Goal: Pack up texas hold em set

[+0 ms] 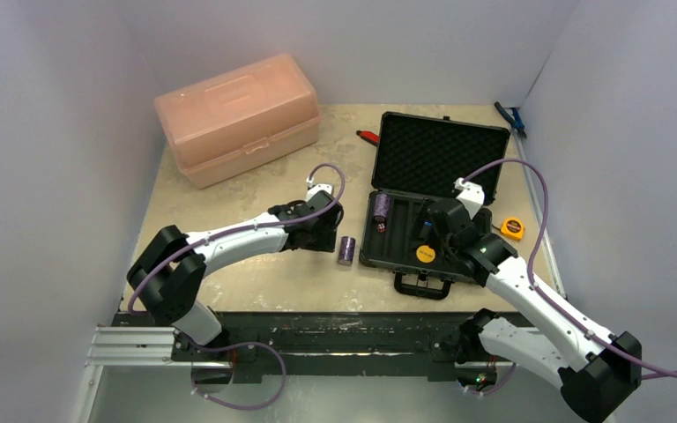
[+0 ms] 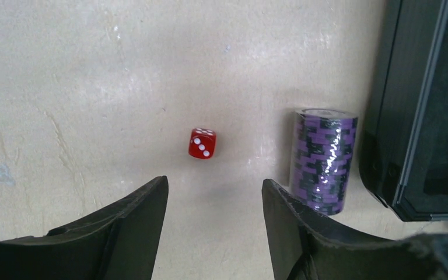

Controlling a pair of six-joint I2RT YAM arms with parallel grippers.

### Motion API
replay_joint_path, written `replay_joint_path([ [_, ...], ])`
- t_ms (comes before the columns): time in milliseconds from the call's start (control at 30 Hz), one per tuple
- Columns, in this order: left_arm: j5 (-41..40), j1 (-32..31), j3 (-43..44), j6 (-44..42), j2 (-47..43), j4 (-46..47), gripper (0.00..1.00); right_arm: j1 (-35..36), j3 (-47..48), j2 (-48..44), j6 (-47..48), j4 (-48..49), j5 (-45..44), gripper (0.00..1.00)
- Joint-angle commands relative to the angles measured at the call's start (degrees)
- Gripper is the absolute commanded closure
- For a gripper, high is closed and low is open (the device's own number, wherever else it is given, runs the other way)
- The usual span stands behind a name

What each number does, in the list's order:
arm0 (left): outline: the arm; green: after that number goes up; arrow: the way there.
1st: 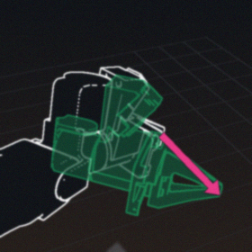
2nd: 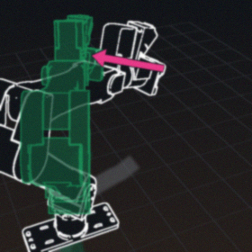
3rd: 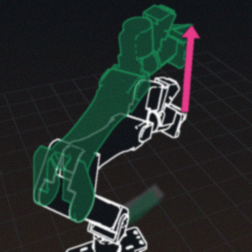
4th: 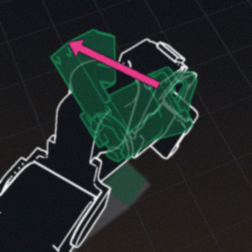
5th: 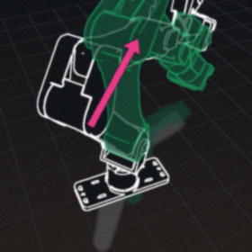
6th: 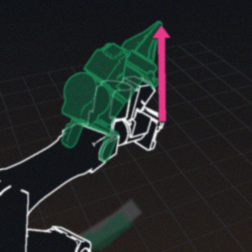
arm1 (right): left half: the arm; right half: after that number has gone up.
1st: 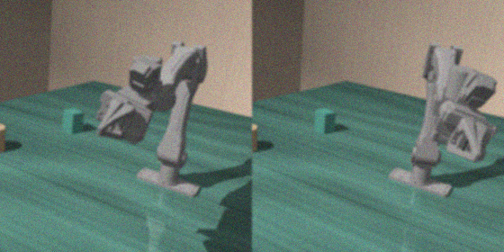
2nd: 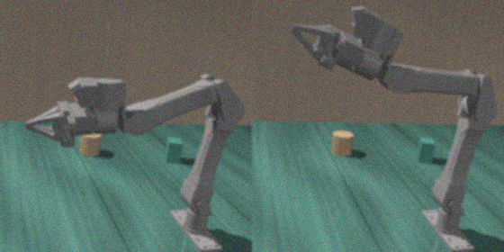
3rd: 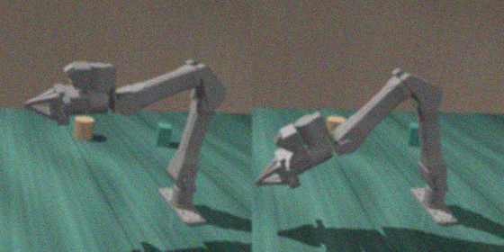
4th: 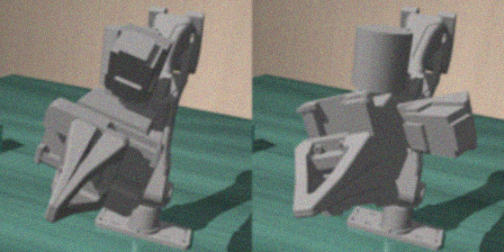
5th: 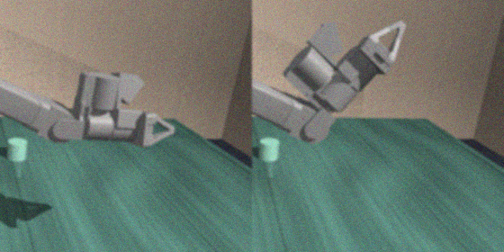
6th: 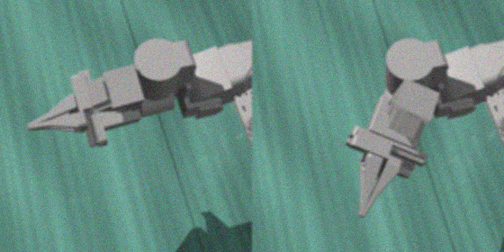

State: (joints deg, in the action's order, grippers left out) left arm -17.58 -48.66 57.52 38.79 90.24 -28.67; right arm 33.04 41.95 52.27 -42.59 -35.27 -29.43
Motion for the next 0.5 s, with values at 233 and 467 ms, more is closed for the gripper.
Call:
replay_joint_path([
  [233,6.48,4.67,-1.01,-6.82,2.19,5.6,0.58,-0.15,0.15,0.07,-0.21,0.73,-1.2,0.01],
  [467,7.66,5.11,-0.93,-9.69,3.63,6.04,0.61,-0.15,0.26,0.52,-0.21,0.68,-1.16,0.01],
])
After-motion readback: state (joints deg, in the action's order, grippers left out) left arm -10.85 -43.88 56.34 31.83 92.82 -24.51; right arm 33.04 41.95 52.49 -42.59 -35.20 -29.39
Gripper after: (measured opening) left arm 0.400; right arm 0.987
